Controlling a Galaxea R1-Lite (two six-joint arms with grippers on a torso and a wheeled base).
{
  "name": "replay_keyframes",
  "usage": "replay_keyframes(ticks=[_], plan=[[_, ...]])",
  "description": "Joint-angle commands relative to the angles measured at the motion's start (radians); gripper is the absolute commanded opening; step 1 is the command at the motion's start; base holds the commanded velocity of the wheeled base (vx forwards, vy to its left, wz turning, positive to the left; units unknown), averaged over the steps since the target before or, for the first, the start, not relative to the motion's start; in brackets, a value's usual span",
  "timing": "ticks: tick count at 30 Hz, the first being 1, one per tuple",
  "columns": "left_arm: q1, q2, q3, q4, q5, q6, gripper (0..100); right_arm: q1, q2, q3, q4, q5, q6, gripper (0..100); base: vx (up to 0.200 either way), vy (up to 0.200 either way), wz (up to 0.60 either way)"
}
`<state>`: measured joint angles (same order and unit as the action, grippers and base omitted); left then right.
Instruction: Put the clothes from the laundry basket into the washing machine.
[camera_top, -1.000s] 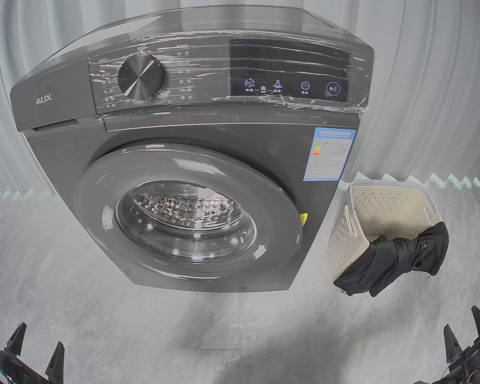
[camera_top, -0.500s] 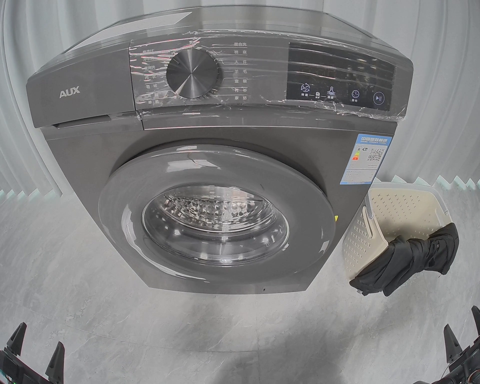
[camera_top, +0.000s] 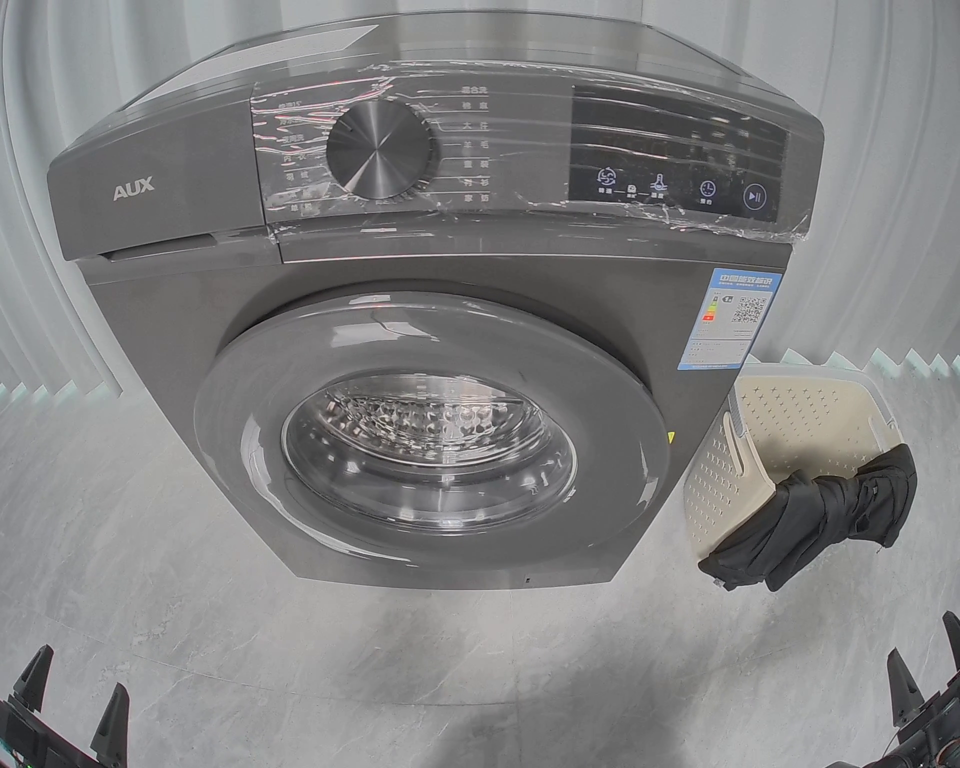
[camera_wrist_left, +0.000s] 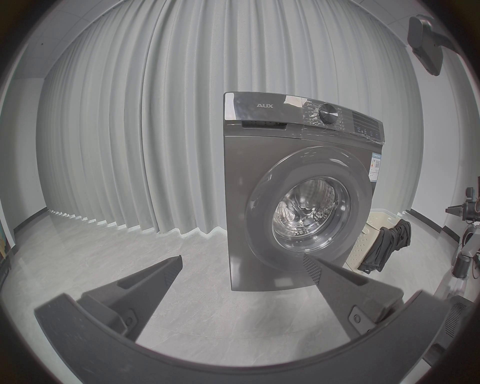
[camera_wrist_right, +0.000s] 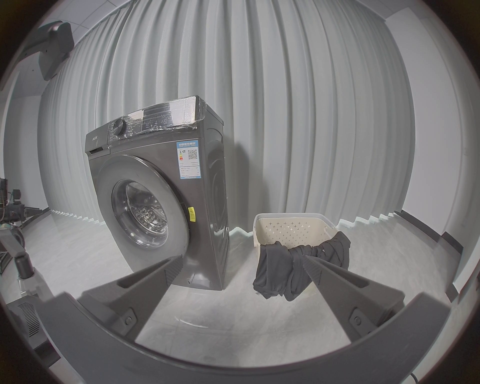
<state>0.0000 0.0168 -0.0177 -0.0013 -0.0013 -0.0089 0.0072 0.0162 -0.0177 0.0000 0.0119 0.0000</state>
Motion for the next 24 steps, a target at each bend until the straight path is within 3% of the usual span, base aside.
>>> replay_keyframes(ticks=[1, 4, 22, 24], plan=[[0.000, -0.015, 0.018, 0.000, 0.000, 0.000, 100, 0.000, -0.016, 0.018, 0.000, 0.000, 0.000, 100, 0.000, 0.200, 0.00], [0.000, -0.015, 0.018, 0.000, 0.001, 0.001, 100, 0.000, -0.016, 0.018, 0.000, 0.000, 0.000, 100, 0.000, 0.200, 0.00], [0.000, -0.015, 0.018, 0.000, 0.003, 0.001, 100, 0.000, -0.016, 0.018, 0.000, 0.000, 0.000, 100, 0.000, 0.000, 0.00], [0.000, -0.015, 0.018, 0.000, 0.003, 0.003, 100, 0.000, -0.016, 0.018, 0.000, 0.000, 0.000, 100, 0.200, 0.000, 0.00]])
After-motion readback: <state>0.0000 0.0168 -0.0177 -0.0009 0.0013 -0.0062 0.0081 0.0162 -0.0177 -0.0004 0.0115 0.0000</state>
